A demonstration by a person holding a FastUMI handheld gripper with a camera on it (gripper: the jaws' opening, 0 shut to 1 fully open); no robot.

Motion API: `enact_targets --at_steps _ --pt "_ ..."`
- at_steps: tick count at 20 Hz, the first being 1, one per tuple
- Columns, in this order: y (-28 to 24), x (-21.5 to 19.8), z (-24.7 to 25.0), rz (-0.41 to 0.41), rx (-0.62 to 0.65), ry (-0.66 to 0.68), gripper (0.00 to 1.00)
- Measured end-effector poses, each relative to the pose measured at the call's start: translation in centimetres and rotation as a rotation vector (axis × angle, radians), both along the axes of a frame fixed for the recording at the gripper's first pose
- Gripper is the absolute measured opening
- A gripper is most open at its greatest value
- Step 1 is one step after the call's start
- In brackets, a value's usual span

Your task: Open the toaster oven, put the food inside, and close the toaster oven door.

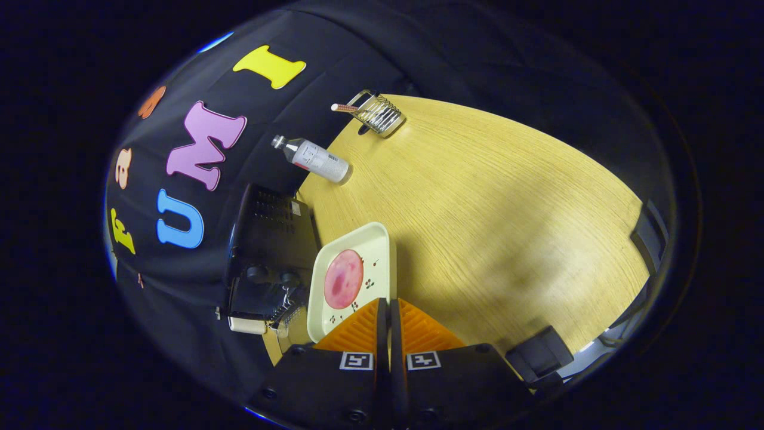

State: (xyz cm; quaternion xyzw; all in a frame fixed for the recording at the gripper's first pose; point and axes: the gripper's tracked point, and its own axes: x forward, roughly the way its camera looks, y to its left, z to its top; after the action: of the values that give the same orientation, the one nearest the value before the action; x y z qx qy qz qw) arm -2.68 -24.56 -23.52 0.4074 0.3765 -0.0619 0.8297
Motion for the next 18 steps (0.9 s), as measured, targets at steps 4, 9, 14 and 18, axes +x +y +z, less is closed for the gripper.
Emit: enact_targets --at_steps 4,9,14,18 --pt "3.2 -2.1 1.4 -0.056 0.014 -0.027 0.06" --pt "9.3 -3.7 1.7 -0.118 0.051 -0.046 0.06" --pt "15.6 -2.5 2.4 -0.08 0.073 -0.06 0.06" --pt "19.6 -1.0 4.1 -0.049 0.077 -0.106 0.06"
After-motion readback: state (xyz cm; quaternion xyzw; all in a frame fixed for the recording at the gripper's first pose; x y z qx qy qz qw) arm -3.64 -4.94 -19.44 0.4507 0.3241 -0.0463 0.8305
